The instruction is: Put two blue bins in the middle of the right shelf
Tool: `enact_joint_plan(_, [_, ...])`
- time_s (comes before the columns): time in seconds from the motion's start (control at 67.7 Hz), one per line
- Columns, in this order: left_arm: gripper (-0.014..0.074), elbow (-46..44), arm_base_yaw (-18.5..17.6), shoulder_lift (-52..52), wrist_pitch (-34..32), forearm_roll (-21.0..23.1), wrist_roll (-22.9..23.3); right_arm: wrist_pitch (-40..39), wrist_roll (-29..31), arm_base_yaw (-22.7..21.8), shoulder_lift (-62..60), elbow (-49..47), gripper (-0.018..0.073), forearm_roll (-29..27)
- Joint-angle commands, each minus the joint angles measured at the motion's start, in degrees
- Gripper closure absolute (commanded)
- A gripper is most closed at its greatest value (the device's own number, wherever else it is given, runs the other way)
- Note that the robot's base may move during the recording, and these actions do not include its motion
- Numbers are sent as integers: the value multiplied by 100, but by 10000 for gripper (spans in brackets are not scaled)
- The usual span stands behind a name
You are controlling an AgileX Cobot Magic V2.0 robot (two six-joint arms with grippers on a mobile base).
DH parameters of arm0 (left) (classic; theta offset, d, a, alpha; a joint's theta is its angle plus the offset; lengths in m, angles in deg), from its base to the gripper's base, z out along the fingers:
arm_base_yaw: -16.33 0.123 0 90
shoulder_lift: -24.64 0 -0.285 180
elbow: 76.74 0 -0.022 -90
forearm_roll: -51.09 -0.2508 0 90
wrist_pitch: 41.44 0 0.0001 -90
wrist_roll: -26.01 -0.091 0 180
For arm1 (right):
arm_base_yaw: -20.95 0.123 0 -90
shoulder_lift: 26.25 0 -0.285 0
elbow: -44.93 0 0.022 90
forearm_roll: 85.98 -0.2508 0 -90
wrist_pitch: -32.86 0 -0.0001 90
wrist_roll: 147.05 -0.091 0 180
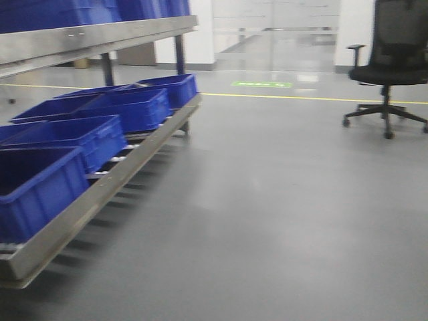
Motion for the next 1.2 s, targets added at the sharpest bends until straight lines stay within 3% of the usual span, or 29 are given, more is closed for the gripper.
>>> enact_joint_plan(0.0, [707, -87, -57, 107, -269, 171, -67, -311, 63, 3, -27, -57, 712, 46])
enact_joint_plan(1.182, [707, -87, -57, 107, -269, 171, -67, -321, 63, 3, -27, -57, 712, 46])
